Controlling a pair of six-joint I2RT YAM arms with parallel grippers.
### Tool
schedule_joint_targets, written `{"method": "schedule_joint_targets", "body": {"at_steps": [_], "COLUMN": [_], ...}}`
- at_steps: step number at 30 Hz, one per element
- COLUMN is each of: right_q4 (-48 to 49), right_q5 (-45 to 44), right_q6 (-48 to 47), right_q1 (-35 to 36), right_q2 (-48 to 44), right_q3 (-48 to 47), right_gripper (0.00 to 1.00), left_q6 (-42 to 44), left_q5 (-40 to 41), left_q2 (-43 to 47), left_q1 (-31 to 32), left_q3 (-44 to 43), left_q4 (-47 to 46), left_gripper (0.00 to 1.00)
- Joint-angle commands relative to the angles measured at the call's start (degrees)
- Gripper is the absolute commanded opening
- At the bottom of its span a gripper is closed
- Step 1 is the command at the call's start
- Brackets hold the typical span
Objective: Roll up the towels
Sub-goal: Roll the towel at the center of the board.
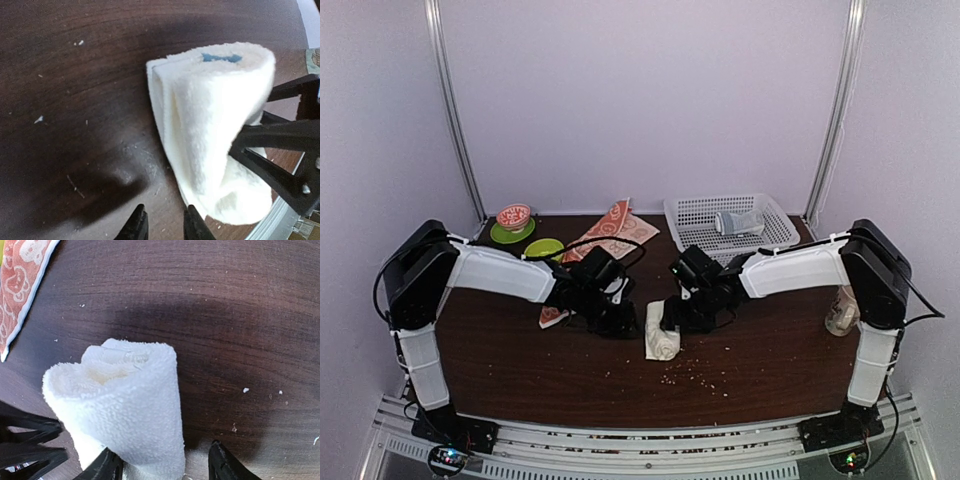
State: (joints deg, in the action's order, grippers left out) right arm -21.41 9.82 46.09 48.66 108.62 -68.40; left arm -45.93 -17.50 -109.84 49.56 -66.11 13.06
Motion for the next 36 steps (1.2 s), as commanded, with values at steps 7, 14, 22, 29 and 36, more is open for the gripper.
{"method": "schedule_joint_targets", "body": {"at_steps": [7, 14, 22, 29, 36], "right_q4": [-2.3, -2.4, -2.4, -6.5, -7.7], "right_q5": [-3.0, -2.4, -0.1, -0.3, -1.7], "right_q6": [0.1, -0.4, -1.3, -2.9, -4.2], "right_q1": [1.0, 1.3, 1.7, 2.1, 2.1], "right_q2": [2.4, 2.3, 2.3, 0.3, -4.5], "right_q3": [-1.3, -1.4, -1.6, -3.6, -1.6], "right_gripper": [0.59, 0.59, 0.59, 0.61, 0.62], "left_q6": [0.7, -2.0, -5.5, -9.8, -10.0], "left_q5": [-1.2, -5.0, -7.9, -11.1, -10.7], "left_q2": [3.2, -3.2, -8.9, -12.7, -12.8], "left_q1": [-0.1, -0.5, -3.2, -5.2, -5.3], "left_q3": [-3.6, -6.9, -7.6, -6.4, -5.6], "left_q4": [-4.4, -9.4, -14.6, -20.1, -19.8], "left_gripper": [0.24, 0.20, 0.18, 0.16, 0.14]}}
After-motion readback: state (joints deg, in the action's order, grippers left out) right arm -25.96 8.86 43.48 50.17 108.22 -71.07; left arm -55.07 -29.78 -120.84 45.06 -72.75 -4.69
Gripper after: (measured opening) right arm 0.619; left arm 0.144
